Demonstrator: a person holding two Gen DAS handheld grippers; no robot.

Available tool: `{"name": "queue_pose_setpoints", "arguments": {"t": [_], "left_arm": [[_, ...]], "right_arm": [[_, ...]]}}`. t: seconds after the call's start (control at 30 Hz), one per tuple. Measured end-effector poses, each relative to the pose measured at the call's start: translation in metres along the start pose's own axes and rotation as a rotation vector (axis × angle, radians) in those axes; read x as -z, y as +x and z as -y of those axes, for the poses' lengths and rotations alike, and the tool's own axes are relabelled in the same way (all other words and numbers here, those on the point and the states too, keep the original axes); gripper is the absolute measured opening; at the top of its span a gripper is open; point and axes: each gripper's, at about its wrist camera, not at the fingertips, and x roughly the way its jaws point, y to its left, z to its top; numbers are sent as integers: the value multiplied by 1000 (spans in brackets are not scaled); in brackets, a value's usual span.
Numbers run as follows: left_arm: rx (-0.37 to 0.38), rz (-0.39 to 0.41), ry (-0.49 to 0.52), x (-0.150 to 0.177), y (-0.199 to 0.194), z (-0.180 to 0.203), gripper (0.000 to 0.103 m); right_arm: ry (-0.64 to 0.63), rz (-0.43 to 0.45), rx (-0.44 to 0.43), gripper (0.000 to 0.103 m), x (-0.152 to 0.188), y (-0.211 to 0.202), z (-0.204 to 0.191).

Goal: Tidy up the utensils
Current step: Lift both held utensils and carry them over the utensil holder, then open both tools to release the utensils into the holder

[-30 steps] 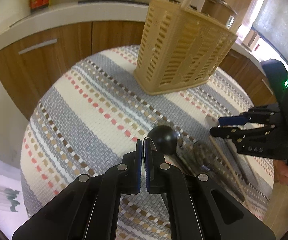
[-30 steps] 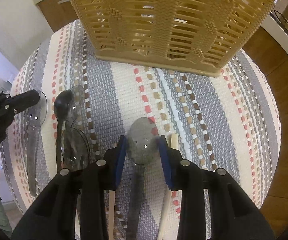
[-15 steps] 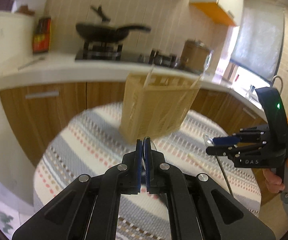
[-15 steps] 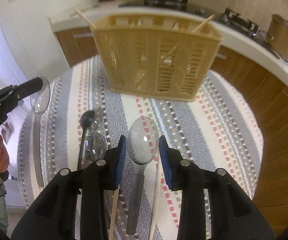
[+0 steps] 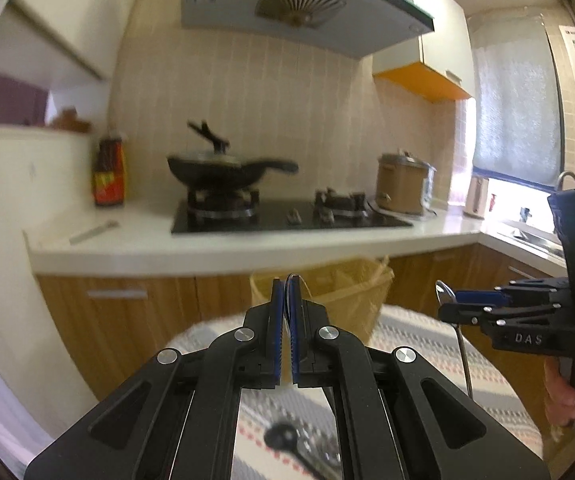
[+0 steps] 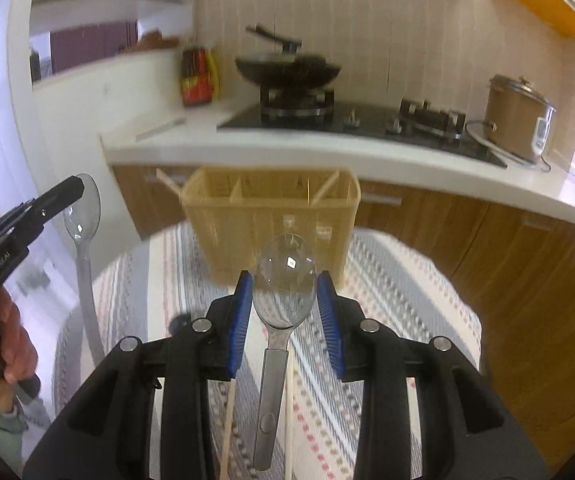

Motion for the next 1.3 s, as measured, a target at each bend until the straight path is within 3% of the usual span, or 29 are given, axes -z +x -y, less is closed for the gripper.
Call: {"name": "queue_pose_setpoints", "arguments": {"t": [0.43,0.53,0.8,1.07,1.3], "left_arm": [[-153,235,22,-87,26,21,1],[-222,283,45,-96,42,29,1],[-335,312,68,-89,88,38,1],[-337,267,54,-74,116,31,1],[-319,241,54,-57,126,30,1]], "right_arm": [[31,351,79,30,-81,-7,9],[58,405,92,30,-95,1,16],[124,437,115,30,-113,52,27],[152,410,111,30,-105,95,32],[128,409,124,30,-89,104,27]]}}
